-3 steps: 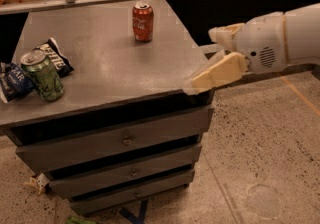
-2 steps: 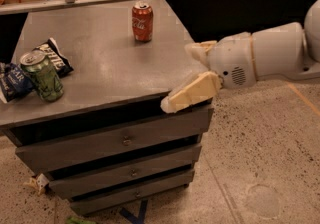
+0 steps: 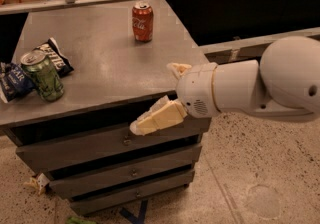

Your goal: Move green can near coke can

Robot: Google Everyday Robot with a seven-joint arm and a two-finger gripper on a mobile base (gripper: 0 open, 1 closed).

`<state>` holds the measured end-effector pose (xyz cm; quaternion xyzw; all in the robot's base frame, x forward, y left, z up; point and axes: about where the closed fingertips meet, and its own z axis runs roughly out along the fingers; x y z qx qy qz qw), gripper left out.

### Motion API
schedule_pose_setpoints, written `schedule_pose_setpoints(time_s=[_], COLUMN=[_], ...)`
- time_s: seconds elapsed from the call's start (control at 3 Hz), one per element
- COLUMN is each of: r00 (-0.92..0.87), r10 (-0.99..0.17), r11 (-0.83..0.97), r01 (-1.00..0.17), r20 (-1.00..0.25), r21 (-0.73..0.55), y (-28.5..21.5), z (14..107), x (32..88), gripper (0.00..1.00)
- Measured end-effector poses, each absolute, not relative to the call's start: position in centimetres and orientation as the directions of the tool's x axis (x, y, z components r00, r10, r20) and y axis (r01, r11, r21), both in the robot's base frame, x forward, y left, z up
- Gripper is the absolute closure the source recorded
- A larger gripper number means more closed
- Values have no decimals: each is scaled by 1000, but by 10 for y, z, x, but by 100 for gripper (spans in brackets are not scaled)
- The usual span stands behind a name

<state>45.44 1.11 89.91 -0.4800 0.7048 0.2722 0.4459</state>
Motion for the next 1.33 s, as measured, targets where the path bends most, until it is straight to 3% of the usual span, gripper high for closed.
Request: schedule_pose_setpoints(time_s=[0.67, 1.33], r00=[-141, -148], r10=[-429, -423], r11=[452, 464], r01=[-889, -883], r20=[-892, -894], r21=[-77, -73], y=[8, 40], z=[897, 889], x=[469, 476], gripper=[0, 0])
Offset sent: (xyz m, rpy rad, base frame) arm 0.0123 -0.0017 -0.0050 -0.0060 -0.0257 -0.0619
